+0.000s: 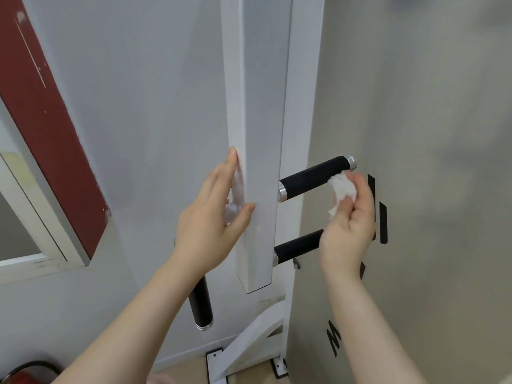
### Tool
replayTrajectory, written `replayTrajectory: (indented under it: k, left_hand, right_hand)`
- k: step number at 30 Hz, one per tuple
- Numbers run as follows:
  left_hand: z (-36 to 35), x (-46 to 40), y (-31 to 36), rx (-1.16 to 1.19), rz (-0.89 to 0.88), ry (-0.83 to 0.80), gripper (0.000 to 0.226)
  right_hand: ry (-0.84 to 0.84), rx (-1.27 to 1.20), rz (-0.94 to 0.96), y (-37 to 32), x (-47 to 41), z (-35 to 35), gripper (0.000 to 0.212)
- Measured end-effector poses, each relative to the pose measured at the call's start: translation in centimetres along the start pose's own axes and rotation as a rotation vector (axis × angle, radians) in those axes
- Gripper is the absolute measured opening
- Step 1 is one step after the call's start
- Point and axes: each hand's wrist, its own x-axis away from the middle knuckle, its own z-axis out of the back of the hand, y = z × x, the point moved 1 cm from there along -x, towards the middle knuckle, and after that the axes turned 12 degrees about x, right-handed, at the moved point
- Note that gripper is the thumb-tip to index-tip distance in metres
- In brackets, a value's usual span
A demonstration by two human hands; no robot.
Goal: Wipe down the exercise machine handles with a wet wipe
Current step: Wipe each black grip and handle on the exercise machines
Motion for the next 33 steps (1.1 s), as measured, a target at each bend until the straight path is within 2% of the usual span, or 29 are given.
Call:
replayTrajectory:
  k: [4,7,9,13,14,17,18,22,23,26,28,29,32,33]
  left_hand:
    - [-0.2,0.0,-0.1,-0.010,-0.011,0.021,0.071]
    - [0.0,0.1,-0.3,-0.014,-0.023,0.028,0.071]
    - [0.1,0.1,-0.3,-0.022,-0.025,0.035,0.071]
    - [0.2,0.0,-0.3,-0.046,-0.022,0.021,0.071]
    - [0.1,-0.1,-0.4,-0.064,-0.026,0.024,0.071]
    - [-0.1,-0.2,-0.5,-0.083,-0.063,0.055,0.070]
    - [-0.2,-0.2,-0.6,-0.112,-0.106,0.084,0.067]
    - [-1.9,2.2,-1.9,-0.430,-0.331,0.213,0.055]
    - [-2.6,3.1,-2.4,-0.497,-0.359,0.191,0.058]
    - [-4.1,5.4,-3.3,-0.645,-0.366,0.138,0.067]
    - [-4.3,5.9,-3.5,-0.674,-0.348,0.141,0.070]
    - [-4.2,6.0,-3.4,-0.684,-0.344,0.141,0.070]
    - [-4.1,6.1,-3.4,-0.699,-0.341,0.131,0.068]
    - [-4.2,6.3,-3.5,-0.695,-0.330,0.130,0.068]
  right_hand:
    - [-0.077,0.260,0.376,0.2,-0.6,-2.4,0.037]
    - [-0.178,0.396,0.743,0.8,0.8,-3.8,0.038]
    - [-0.245,0.477,0.852,1.5,-0.4,-3.3,0.041]
    - [-0.096,0.638,0.599,2.3,-3.8,-1.9,0.052]
    - [-0.090,0.632,0.629,2.0,-3.2,-2.2,0.052]
    - [-0.194,0.550,0.915,2.1,0.6,-2.8,0.047]
    - [-0.218,0.531,0.917,2.8,1.0,-2.3,0.045]
    - [-0.166,0.521,0.508,8.0,1.4,0.7,0.049]
    - [-0.233,0.542,0.509,9.0,2.3,0.8,0.049]
    - [-0.506,0.558,0.713,10.3,5.6,-0.6,0.042]
    - [-0.557,0.594,0.787,10.9,5.5,-0.5,0.042]
    - [-0.529,0.644,0.757,11.2,4.5,-0.1,0.044]
    - [-0.382,0.821,0.413,12.4,1.6,1.6,0.054]
    - [-0.355,0.832,0.366,12.2,1.8,1.5,0.056]
